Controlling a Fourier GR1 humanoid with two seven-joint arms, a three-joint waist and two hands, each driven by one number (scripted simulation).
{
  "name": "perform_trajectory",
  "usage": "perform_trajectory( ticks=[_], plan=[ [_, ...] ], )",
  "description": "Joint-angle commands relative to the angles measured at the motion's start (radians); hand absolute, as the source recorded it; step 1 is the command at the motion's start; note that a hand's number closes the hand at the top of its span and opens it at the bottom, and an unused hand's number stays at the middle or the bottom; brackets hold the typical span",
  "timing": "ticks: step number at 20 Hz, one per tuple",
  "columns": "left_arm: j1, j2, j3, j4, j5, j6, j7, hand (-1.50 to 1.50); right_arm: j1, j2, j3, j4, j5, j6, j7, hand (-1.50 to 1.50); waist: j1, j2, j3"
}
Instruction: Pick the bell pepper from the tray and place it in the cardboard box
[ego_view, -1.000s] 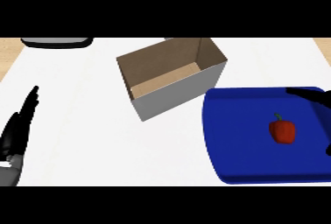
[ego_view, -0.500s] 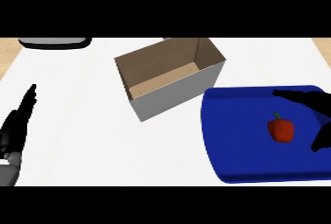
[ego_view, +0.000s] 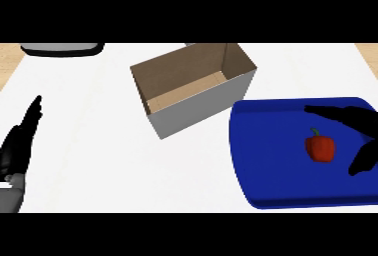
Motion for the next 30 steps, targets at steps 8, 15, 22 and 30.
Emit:
perform_trajectory(
  ticks=[8,15,22,30],
  plan=[
    [0.017,-0.053,0.049,0.018,-0.047,-0.031,-0.044,0.00,0.110,0.017,-0.058,-0.295,-0.001,0.137,0.106,-1.50,-0.003,-0.001,0.000],
    [0.015,-0.082,0.058,0.008,-0.087,-0.027,-0.026,0.00,0.168,0.085,-0.031,-0.277,0.110,0.093,0.195,-1.50,-0.003,-0.001,0.000],
    [0.012,-0.076,0.090,0.012,-0.079,-0.073,-0.032,0.00,0.141,0.142,-0.083,-0.150,0.195,-0.146,0.122,1.50,0.001,0.002,0.000],
    [-0.020,-0.140,0.062,0.050,-0.154,-0.020,-0.039,0.00,0.042,0.210,-0.124,-0.096,0.271,-0.308,0.136,1.50,-0.001,0.002,0.000]
  ],
)
